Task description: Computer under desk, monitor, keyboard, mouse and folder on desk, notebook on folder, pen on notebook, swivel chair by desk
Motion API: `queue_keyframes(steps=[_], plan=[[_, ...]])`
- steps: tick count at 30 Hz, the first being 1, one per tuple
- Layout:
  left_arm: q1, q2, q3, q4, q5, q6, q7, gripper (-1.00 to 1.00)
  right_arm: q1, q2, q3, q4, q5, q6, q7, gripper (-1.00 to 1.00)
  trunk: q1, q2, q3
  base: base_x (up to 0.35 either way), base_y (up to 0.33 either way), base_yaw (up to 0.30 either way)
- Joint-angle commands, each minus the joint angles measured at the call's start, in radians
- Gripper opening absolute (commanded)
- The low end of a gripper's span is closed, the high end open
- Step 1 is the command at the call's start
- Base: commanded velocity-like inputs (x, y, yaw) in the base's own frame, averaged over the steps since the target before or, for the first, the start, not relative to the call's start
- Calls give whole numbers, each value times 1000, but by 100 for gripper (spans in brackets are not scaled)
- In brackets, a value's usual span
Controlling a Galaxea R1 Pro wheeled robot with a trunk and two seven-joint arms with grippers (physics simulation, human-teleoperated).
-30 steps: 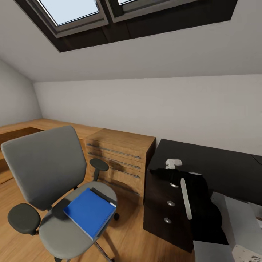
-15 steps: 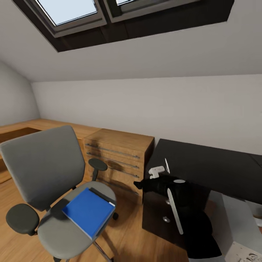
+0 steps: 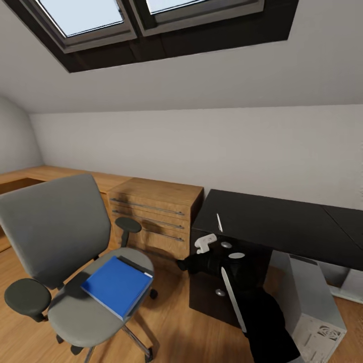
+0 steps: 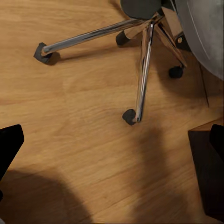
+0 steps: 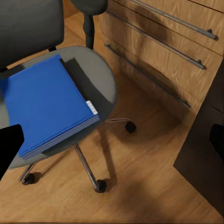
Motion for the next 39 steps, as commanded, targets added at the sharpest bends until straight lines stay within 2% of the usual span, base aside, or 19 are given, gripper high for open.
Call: queue_keyframes(steps=[1,7,10,16,18,20,25,28,29,31,33,34,35,39], plan=[[0,1,-3,-2,11,-9,4,100,-1,0,0,-1,11,3,8,100,0,0,-1,-13,0,-51],[-4,2,-2,-113,12,2,91,100,1,0,14,1,12,3,6,100,0,0,0,-6,0,-23],[-26,1,0,-152,12,25,126,100,2,0,17,5,13,3,5,100,0,0,0,-2,0,-7],[-127,-3,1,-182,12,97,159,100,4,-1,37,44,28,-18,4,100,0,0,0,-1,0,-3],[-187,-7,4,-189,13,165,165,100,8,-1,49,94,55,-65,6,100,0,0,0,0,0,0],[-231,-8,5,-191,17,203,168,100,12,-1,53,122,77,-104,7,100,0,0,0,0,0,0],[-304,-10,7,-191,25,272,171,100,24,-8,55,143,95,-138,8,100,0,0,0,0,0,0],[-367,-11,8,-190,29,322,183,100,32,-26,56,149,98,-147,10,100,0,0,0,0,0,0],[-408,-10,9,-189,33,342,206,100,34,-32,56,150,99,-150,10,100,0,0,0,0,0,0],[-510,-6,10,-182,57,385,289,100,39,-38,57,153,101,-152,10,100,0,0,0,0,0,0],[-570,-4,10,-165,67,414,341,100,40,-40,57,162,102,-153,9,100,0,0,0,0,0,0],[-600,-4,10,-150,70,429,367,100,41,-41,57,169,103,-154,8,100,0,0,0,0,0,0],[-659,-6,10,-107,74,456,408,100,41,-41,57,176,103,-154,7,100,0,0,0,0,0,0],[-753,-9,5,7,72,483,453,100,43,-44,56,202,106,-160,5,100,0,0,0,0,0,0]])
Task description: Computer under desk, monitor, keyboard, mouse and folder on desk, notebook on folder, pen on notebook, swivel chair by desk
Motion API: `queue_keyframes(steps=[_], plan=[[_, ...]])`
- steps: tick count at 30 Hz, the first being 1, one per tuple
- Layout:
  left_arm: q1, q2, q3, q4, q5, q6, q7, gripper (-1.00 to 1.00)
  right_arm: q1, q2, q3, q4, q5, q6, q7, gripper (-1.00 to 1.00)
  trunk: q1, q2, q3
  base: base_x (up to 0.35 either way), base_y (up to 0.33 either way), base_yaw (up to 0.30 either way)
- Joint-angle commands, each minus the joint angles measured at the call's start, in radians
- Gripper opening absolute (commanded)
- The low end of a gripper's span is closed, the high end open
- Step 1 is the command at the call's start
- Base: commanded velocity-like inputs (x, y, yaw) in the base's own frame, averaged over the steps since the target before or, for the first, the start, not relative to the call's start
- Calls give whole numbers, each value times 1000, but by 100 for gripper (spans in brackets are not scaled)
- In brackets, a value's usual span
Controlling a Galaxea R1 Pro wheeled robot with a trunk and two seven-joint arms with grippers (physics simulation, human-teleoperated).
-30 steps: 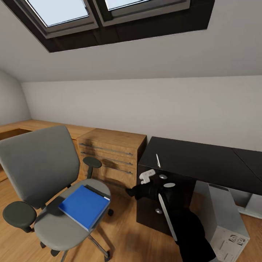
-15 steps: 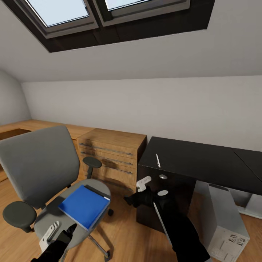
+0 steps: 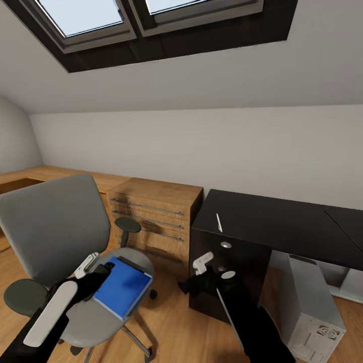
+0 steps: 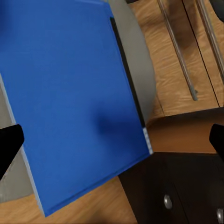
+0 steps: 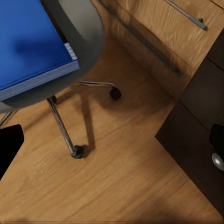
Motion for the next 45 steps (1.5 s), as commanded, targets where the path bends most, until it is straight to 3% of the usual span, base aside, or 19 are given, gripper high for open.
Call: queue_keyframes(steps=[1,5,10,13,14,15,17,19,21,36,45], plan=[[-19,0,-3,29,3,5,13,100,0,0,0,3,11,1,8,100,0,-1,-1,0,0,0],[-71,0,-7,137,0,13,27,100,4,-1,-1,15,12,-8,8,100,0,-1,-1,38,0,0],[-89,0,-9,180,-9,15,32,100,11,-1,0,19,10,-11,9,100,0,-1,-1,213,0,0],[-93,-2,-10,196,-38,15,33,100,18,-1,0,20,10,-12,10,100,0,-1,-1,256,0,0],[-95,-8,-10,213,-69,11,33,100,21,-1,0,20,10,-12,10,100,0,-1,-1,147,0,0],[-102,-29,-8,244,-125,-2,32,100,23,-1,1,20,10,-13,10,100,0,-1,-1,75,0,0],[-113,-44,-7,269,-169,-15,32,100,24,-2,1,19,11,-13,10,100,0,-1,-1,54,0,0],[-146,-78,-7,331,-265,-44,32,100,25,-2,2,19,12,-13,11,100,0,-1,-1,23,0,0],[-154,-88,-6,345,-285,-50,32,100,25,-2,3,19,12,-13,12,100,0,-1,-1,11,0,0],[-167,-100,-3,376,-361,-88,34,100,26,0,3,19,20,-13,12,100,0,-1,-1,112,0,0],[-167,-104,0,420,-374,-92,31,100,26,0,5,21,22,-15,11,100,0,-1,-1,114,0,0]])
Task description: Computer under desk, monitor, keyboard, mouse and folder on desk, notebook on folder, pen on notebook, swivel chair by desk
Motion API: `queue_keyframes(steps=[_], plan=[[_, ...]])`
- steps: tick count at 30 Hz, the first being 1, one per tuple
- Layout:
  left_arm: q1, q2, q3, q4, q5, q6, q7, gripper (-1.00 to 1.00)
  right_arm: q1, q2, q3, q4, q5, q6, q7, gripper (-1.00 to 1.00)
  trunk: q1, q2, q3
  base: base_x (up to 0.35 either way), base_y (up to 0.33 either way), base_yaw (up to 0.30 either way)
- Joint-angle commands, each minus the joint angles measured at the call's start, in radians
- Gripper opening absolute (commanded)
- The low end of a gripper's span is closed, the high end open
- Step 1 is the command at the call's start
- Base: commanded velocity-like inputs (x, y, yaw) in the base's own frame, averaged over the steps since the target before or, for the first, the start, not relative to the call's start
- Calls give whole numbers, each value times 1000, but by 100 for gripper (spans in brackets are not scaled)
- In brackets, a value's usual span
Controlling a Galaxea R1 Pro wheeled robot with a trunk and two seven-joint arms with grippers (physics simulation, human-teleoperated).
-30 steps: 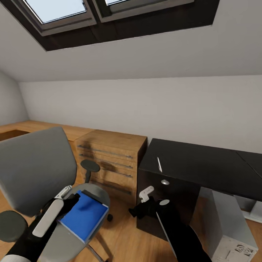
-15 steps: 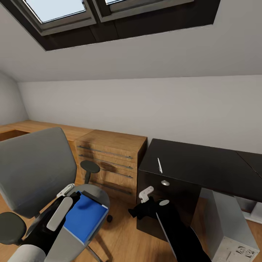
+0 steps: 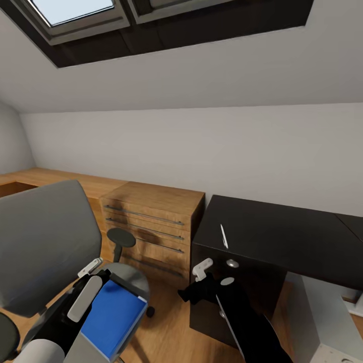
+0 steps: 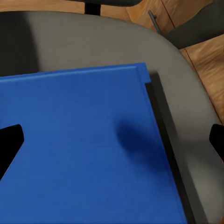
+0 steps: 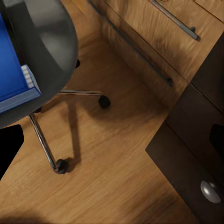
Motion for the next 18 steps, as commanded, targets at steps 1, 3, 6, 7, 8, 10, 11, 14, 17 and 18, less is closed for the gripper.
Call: queue_keyframes(steps=[1,3,6,7,8,10,11,14,17,18], plan=[[0,2,-3,2,3,3,6,100,0,0,0,0,11,1,8,100,0,-1,-1,40,0,0],[0,2,-2,6,4,3,4,100,1,0,1,4,11,-7,9,100,0,-1,-1,28,0,0],[0,2,-2,11,3,3,-6,100,23,-1,4,28,11,-51,11,100,0,-1,-1,16,0,0],[0,3,-3,12,2,3,-8,100,34,-2,4,38,12,-69,11,100,0,-1,-1,8,0,0],[0,4,-3,12,2,3,-10,100,45,-5,5,49,13,-89,12,100,0,-1,-1,7,0,0],[0,6,-3,13,1,3,-13,100,63,-16,7,71,22,-129,12,100,0,-1,-1,5,0,0],[-1,9,-3,16,0,4,-15,100,74,-33,14,96,44,-163,12,100,0,-1,-1,3,0,0],[-1,12,-2,22,-1,4,-18,100,89,-73,48,142,100,-214,12,100,0,-1,-1,1,0,0],[-1,12,-1,24,-1,4,-20,100,92,-85,58,154,115,-226,12,100,0,-1,-1,0,0,0],[-1,12,-1,24,-1,4,-20,100,93,-87,60,158,118,-228,12,100,0,-1,-1,0,0,0]])
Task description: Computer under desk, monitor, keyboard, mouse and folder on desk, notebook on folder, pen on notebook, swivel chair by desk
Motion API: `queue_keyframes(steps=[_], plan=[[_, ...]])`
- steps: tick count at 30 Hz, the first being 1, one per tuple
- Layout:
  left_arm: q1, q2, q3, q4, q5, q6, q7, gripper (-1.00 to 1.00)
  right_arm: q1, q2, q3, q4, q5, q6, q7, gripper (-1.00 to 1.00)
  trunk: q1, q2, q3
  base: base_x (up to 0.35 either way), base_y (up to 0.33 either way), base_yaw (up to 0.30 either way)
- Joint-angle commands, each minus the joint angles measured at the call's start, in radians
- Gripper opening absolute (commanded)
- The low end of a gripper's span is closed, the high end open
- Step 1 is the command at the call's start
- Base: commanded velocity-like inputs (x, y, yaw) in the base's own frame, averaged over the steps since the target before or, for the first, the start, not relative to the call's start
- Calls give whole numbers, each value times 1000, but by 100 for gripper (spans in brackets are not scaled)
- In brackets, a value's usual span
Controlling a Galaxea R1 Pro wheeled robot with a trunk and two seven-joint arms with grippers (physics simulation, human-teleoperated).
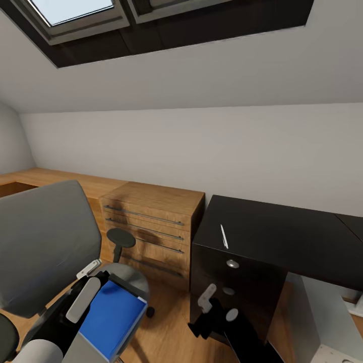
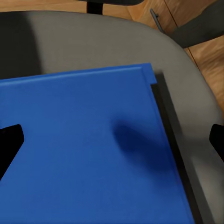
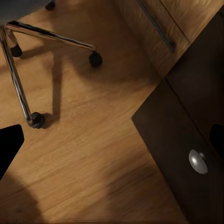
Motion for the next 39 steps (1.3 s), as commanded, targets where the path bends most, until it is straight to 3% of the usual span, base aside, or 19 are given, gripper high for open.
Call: queue_keyframes(steps=[1,25,39], plan=[[-1,1,-3,-1,4,3,7,100,-1,0,0,-1,11,3,8,100,0,-1,-1,0,0,0],[3,11,1,-1,4,3,17,100,3,-12,9,92,29,-48,7,100,0,-1,-1,58,35,0],[-1,45,0,-12,3,3,57,100,2,-12,11,99,30,-54,6,100,0,-1,-1,6,4,0]])
